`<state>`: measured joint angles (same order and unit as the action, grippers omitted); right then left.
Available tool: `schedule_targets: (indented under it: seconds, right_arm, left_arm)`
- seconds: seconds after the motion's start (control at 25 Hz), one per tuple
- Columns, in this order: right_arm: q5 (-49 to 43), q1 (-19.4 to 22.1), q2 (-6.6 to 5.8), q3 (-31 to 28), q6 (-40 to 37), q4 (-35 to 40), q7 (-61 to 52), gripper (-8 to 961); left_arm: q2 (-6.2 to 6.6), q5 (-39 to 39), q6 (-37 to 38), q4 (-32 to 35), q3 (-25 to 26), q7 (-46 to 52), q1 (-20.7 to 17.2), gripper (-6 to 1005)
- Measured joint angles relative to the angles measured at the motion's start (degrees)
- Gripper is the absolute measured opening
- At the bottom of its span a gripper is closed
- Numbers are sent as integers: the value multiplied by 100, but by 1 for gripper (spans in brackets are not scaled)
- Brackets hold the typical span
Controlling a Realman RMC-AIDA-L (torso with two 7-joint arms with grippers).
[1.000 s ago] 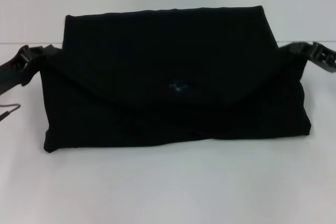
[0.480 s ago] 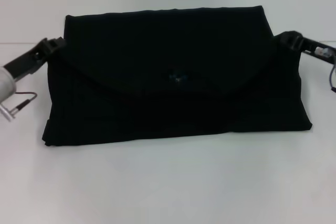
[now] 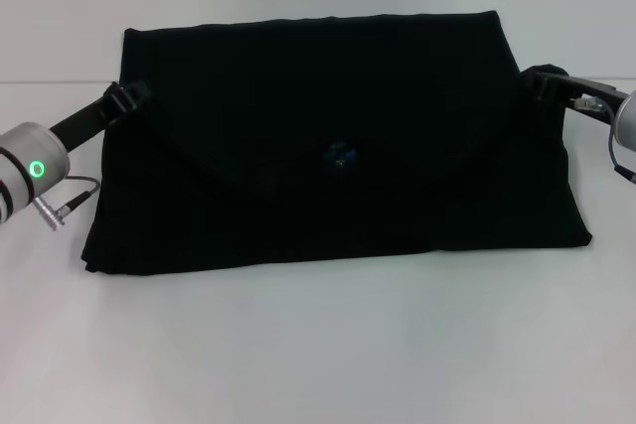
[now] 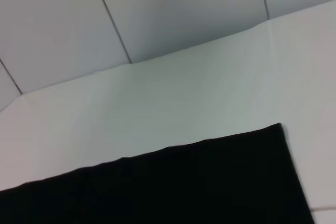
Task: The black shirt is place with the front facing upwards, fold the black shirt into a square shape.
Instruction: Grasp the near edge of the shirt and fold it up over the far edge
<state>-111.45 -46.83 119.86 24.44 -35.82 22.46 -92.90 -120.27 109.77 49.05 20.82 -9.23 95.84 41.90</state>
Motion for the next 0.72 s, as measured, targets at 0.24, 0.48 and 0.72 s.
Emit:
schedule_targets:
  seconds: [0.24, 0.48, 0.72]
  right_arm:
    - [137, 65, -29, 1, 1, 26, 31, 122]
    - [141, 66, -5, -5, 67, -28, 203, 127]
    - [136, 27, 2, 10, 318, -118, 200, 131]
  left_arm:
    - [-30, 0, -80, -24, 0, -70, 49, 31]
    - [-78, 0, -257, -26, 1, -77, 53, 32]
    - [-112, 29, -412, -27, -57, -26, 49, 32]
